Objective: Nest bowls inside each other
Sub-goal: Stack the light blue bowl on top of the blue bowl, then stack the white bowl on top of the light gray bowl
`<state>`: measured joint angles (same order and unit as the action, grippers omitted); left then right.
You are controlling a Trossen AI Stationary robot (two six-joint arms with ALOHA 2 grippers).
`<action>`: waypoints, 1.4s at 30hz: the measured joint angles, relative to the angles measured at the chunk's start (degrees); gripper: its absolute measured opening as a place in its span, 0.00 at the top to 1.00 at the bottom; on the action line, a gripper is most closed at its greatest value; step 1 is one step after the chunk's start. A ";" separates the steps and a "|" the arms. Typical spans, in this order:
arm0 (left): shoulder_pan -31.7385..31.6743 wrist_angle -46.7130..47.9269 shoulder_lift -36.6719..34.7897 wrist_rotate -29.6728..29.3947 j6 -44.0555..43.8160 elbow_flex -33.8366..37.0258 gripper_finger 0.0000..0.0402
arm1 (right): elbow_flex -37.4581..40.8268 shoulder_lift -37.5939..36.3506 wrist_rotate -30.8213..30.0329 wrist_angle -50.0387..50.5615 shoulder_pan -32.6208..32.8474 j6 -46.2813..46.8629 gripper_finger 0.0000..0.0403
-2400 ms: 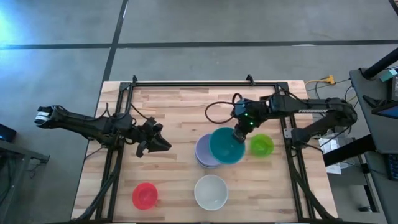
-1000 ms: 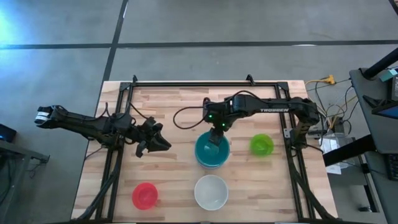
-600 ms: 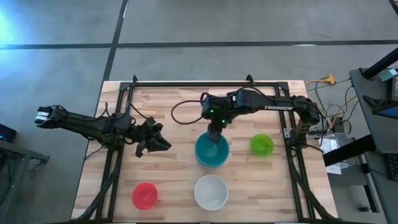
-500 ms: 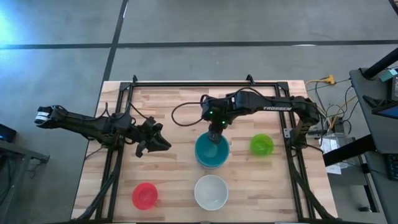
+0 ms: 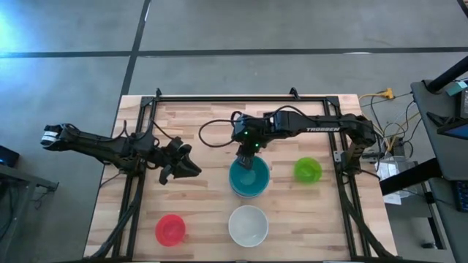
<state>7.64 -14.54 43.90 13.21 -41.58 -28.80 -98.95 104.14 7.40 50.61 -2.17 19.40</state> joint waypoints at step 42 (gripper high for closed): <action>1.17 -1.55 5.03 0.10 -0.11 0.24 0.80 | 16.88 -17.58 -9.92 -3.25 28.11 20.59 0.98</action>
<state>8.81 -16.10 48.93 13.31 -41.69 -28.56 -82.07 86.56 -2.52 47.37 25.93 39.99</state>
